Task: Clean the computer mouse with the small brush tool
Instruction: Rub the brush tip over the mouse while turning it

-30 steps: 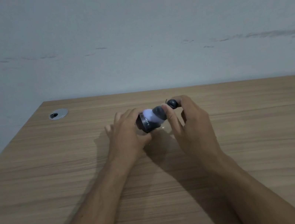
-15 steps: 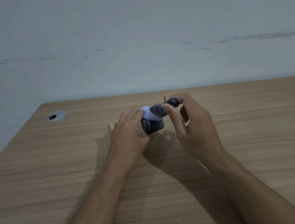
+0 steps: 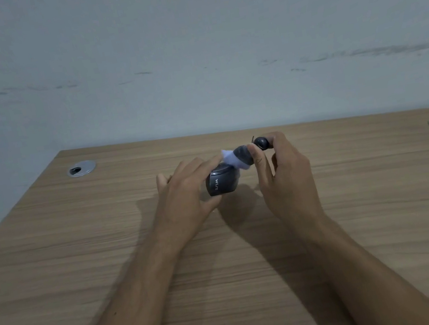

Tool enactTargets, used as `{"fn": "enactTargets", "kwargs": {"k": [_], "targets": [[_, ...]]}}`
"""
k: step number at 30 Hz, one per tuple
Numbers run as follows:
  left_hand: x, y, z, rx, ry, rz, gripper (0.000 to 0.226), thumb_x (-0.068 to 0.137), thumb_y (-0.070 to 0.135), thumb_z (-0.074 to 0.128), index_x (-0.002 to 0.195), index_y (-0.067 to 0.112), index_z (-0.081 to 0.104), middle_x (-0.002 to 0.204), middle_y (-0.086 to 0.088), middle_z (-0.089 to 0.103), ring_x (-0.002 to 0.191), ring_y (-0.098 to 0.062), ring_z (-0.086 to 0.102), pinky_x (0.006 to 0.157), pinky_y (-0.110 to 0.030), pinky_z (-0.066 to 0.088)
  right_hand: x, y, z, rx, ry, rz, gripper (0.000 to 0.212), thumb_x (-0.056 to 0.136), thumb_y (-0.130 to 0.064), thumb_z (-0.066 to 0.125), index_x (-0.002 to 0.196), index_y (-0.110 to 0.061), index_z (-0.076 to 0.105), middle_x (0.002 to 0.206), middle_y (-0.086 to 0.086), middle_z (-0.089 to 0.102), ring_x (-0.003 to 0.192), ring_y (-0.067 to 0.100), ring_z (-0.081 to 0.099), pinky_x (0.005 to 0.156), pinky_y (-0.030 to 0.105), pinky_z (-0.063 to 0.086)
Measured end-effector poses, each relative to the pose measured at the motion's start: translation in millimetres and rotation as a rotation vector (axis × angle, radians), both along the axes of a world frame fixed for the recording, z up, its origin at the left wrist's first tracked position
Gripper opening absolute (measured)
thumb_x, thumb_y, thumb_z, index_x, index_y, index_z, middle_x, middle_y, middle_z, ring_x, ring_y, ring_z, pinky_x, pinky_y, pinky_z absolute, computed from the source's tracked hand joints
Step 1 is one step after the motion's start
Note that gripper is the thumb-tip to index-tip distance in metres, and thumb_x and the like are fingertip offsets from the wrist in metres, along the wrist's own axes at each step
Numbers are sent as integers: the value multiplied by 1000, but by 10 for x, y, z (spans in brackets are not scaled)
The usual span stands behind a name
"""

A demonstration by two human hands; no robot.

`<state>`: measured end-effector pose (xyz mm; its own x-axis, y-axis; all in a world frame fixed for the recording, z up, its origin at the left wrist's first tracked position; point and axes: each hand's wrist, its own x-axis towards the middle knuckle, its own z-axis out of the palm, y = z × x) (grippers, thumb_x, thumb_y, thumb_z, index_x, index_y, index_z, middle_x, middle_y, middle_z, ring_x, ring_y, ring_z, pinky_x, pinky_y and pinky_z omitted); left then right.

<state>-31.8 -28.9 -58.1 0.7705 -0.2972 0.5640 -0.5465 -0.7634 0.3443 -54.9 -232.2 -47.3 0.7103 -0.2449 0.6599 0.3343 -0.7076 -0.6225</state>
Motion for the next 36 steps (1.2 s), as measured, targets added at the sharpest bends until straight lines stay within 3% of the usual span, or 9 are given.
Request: {"fn": "enactTargets", "kwargs": {"k": [2,5,10,14,16,20,25,30,36], "targets": [[5,-8,-1,2,-5,-1,62,88,34,88,146,38,67,119,17,70,114,-9,51,76,-36,15,-33,-12,37,28,-38,26,19,112,-39,59,114,-20,64,81,-23,52,65,3,47,71,30,45],[27,-28,-7,10,17,18,50,82,25,91,129,26,73,121,9,73,117,-23,61,84,-38,21,-110,41,87,-2,-63,113,20,111,-36,60,110,-17,64,77,-27,48,62,1,50,65,12,35],[-1,15,10,4,-4,4,61,91,45,85,148,45,64,124,21,69,117,-8,55,78,-37,19,64,-74,-60,28,22,-15,13,112,-37,60,115,-25,62,86,-17,59,69,11,50,75,41,50],[11,12,7,-52,6,18,53,89,32,87,139,38,70,125,19,71,120,-14,58,84,-38,21,-82,-22,30,58,-76,54,14,111,-30,63,111,-16,65,83,-18,55,68,8,54,69,15,39],[8,21,13,-60,3,18,51,90,33,87,138,36,70,125,16,71,120,-18,61,88,-38,18,-61,4,-11,41,-53,54,14,110,-28,65,111,-14,66,82,-18,54,67,4,52,69,16,38],[-30,49,20,-78,22,1,54,93,52,82,143,52,63,128,26,69,120,-5,59,83,-38,23,60,-119,-80,113,6,-36,17,110,-34,63,111,-18,68,78,-16,56,61,0,48,67,24,37],[5,30,33,-147,46,22,52,92,44,84,142,41,69,131,19,71,126,-12,62,87,-32,13,-133,22,31,78,-72,61,17,110,-32,64,105,-16,67,76,-14,58,63,9,52,64,16,37],[24,119,11,-264,120,-20,60,85,47,89,141,47,67,131,22,73,118,-10,70,103,-56,50,48,-57,-95,68,-2,-30,18,108,-36,67,107,-18,70,77,-16,58,63,10,47,68,28,38],[51,141,-15,-357,143,-25,62,76,54,84,136,46,69,128,23,76,115,-11,72,104,-59,55,-132,38,12,59,-62,55,17,109,-31,67,102,-16,70,66,-23,46,55,3,44,60,12,32]]}}
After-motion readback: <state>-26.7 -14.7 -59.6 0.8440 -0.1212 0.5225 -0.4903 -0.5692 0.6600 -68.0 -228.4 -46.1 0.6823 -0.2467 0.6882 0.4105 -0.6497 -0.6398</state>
